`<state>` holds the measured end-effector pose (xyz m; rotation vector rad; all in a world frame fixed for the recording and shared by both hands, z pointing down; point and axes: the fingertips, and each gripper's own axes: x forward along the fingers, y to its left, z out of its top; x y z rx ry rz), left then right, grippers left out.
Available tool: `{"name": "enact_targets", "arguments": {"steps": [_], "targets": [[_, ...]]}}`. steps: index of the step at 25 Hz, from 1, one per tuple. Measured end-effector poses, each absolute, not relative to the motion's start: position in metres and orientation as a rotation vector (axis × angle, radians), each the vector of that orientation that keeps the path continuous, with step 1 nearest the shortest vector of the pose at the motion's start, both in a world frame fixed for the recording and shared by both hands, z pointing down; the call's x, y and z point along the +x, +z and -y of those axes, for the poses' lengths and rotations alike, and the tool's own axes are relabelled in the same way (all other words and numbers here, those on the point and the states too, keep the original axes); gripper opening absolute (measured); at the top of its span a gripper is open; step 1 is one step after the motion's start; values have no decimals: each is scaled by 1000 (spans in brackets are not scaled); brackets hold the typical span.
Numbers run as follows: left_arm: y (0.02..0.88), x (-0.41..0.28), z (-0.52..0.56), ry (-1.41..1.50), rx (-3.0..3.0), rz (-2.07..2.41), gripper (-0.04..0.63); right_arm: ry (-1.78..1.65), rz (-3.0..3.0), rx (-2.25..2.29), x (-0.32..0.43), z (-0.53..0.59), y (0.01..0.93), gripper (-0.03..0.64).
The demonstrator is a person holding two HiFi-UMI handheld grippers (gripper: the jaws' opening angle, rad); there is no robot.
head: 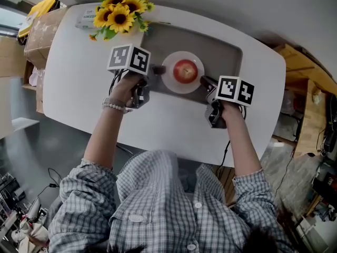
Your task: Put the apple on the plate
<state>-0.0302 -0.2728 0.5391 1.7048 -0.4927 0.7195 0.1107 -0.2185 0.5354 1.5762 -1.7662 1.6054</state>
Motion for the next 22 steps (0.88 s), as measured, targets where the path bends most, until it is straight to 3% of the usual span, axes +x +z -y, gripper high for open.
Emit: {"name": "enact_targets", "arguments": {"steps": [7,11,16,22], "targets": [[521,-54,287,607,1752,638,61,1547,1836,1744,132,217,507,48],[491,-70,292,443,1838,779,32,1543,1903,1884,150,209,480,46],[445,-77,272,291,1961,822,14,1246,1998,1953,163,195,435,38],[395,-88,236,312,2146,949,11,907,2185,1926,157,177,374,37]]}}
